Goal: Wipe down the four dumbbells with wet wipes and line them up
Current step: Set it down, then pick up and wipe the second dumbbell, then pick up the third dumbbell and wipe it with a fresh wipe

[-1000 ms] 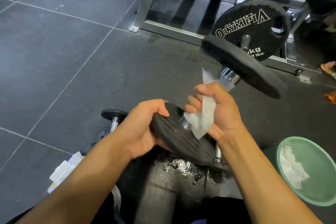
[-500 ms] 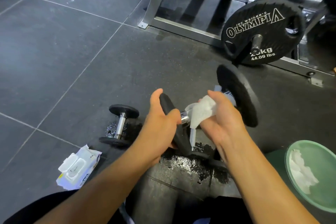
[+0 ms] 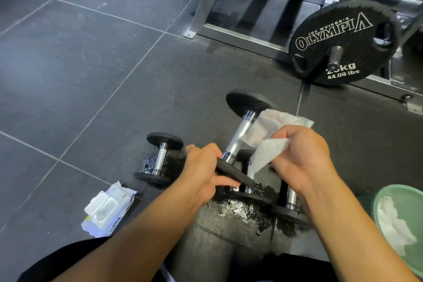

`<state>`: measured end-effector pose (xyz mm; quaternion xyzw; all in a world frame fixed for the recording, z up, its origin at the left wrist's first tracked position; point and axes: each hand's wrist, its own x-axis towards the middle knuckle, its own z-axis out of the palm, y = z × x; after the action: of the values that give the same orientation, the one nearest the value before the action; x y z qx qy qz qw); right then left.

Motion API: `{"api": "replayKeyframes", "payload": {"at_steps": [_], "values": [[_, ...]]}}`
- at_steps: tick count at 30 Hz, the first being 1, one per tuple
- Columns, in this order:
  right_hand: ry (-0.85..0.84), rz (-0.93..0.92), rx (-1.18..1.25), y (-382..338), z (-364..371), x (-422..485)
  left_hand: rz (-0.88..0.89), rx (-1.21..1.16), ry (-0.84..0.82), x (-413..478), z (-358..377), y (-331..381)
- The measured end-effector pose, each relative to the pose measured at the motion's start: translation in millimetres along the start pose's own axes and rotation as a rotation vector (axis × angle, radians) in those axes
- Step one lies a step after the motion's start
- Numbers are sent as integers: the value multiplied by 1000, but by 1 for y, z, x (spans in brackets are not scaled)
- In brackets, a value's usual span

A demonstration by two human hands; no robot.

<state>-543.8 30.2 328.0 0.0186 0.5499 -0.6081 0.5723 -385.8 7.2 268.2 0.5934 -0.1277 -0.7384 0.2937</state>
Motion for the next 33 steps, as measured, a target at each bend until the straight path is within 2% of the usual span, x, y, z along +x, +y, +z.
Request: {"api": "replayKeyframes", "payload": {"at_steps": [10,15,21,28,33], "values": [[34,24,-120,-12,-1,-1,-114,-60,338,83,-71,-48],[-2,68,-163,-1,5,0,-92,-111,496,133,-97,-77],[-106,131,-266,10,1,7,-144,-161,492,179,-101,-93],[-92,116,-281,14,-4,14,-151,-181,409,205,-95,-108],[-105,126,-306,19,-7,19,-149,-217,453,225,-108,-126]]}}
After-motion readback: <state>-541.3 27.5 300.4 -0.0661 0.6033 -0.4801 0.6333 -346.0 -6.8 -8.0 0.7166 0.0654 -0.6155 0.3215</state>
